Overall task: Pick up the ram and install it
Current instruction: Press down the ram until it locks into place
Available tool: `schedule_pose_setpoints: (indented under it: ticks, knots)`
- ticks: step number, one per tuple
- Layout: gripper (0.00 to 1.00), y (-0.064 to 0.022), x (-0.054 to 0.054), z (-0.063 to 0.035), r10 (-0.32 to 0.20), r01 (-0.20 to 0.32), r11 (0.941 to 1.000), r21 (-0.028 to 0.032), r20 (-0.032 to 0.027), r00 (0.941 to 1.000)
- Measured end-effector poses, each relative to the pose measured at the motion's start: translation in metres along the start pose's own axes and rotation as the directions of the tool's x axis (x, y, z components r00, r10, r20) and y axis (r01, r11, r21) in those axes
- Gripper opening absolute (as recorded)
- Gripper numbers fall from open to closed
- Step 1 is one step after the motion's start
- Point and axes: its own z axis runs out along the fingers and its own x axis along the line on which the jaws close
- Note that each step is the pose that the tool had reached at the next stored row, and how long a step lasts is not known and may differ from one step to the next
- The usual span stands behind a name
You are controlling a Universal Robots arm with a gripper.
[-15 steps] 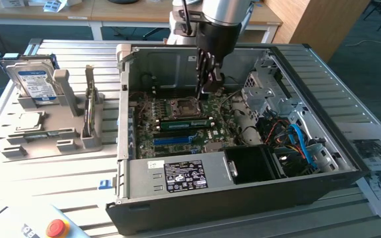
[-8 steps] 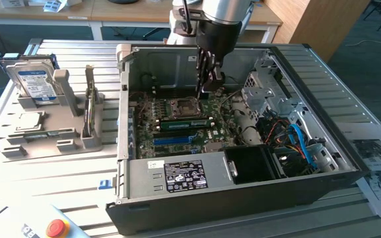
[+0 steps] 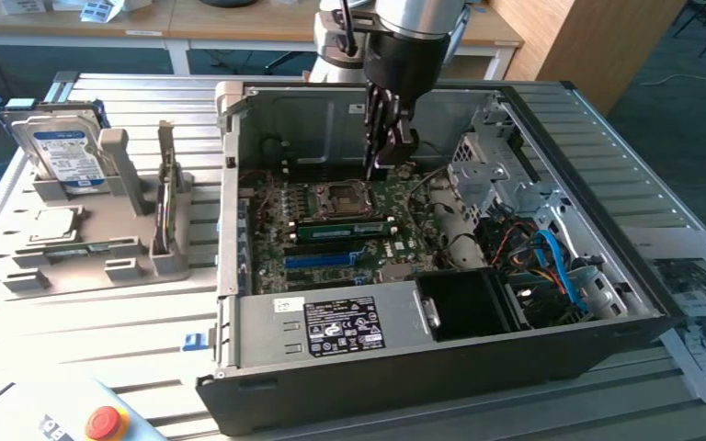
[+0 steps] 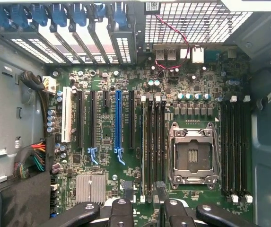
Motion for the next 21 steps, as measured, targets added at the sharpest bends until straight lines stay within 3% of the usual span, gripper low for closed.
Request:
schedule_pose_setpoints:
  ticks: [10,13,15,21]
  knots:
    - [0.31,0.0000,0.0000,0.0000,0.000,0.000,1.0000,0.0000,0.0000,1.0000]
    - [0.23,0.0000,0.0000,0.0000,0.000,0.000,1.0000,0.0000,0.0000,1.0000]
    - [0.11,0.0000,0.0000,0.0000,0.000,0.000,1.0000,0.0000,0.0000,1.0000]
    - [0.10,0.0000,0.0000,0.0000,0.000,0.000,1.0000,0.0000,0.0000,1.0000]
